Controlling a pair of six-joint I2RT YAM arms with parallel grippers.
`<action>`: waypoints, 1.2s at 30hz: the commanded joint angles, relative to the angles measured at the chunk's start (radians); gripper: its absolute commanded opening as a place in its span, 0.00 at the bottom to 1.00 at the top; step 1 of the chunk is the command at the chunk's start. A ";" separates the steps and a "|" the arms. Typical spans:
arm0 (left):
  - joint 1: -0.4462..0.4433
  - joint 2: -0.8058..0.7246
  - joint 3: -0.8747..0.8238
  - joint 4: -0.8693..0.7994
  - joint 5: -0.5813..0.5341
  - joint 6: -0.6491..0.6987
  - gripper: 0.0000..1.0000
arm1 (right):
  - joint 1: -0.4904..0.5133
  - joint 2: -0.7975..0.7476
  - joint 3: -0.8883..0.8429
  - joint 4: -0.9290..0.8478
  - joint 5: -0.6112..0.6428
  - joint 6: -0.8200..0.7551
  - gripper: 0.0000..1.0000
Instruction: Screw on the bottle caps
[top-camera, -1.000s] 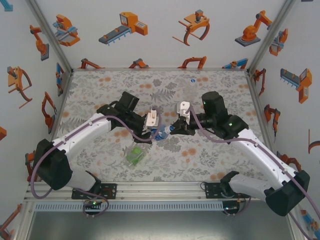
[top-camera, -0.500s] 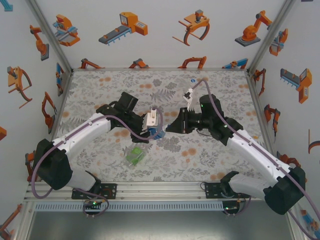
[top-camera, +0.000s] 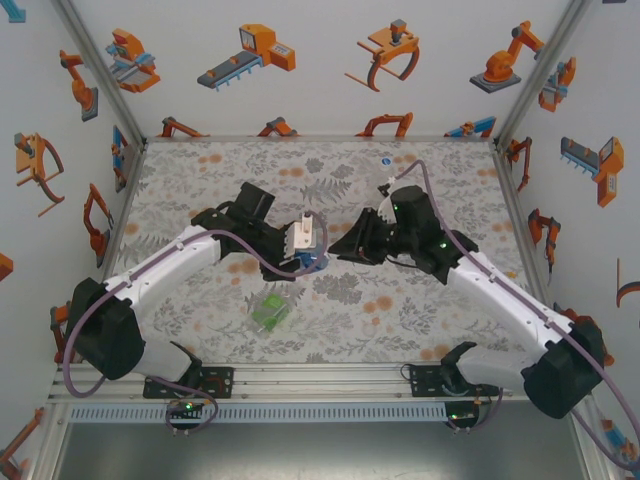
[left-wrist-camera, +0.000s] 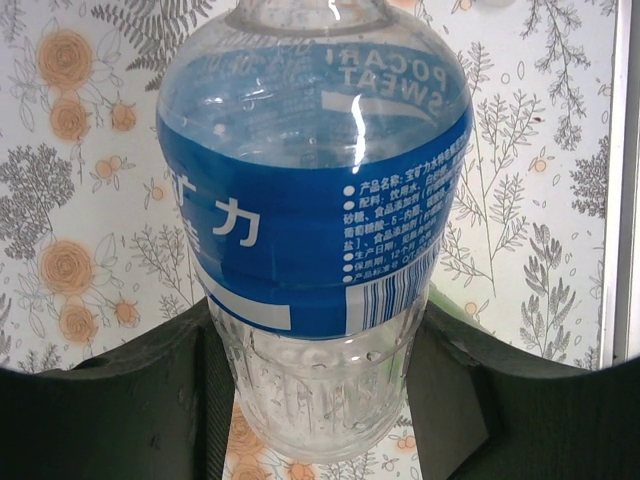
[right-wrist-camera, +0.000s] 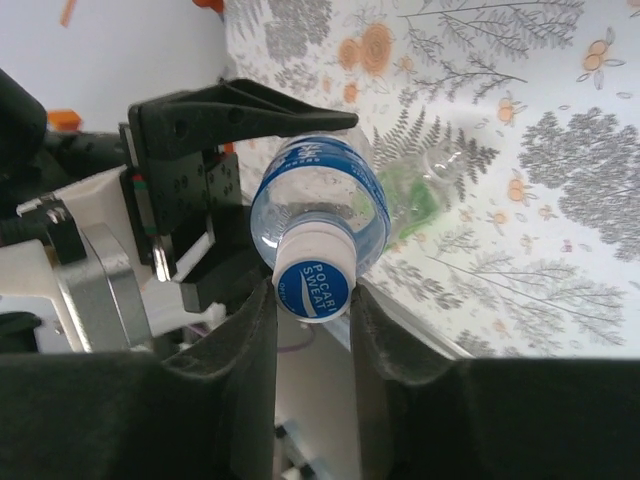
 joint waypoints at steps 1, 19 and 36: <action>-0.030 -0.038 0.012 0.053 0.151 0.020 0.00 | 0.010 -0.007 0.074 -0.053 0.014 -0.216 0.40; -0.029 -0.039 0.017 0.035 0.178 0.041 0.00 | 0.009 -0.089 0.168 -0.200 -0.283 -1.456 0.65; -0.030 -0.042 0.021 0.020 0.186 0.049 0.00 | 0.013 -0.056 0.106 -0.142 -0.345 -1.564 0.42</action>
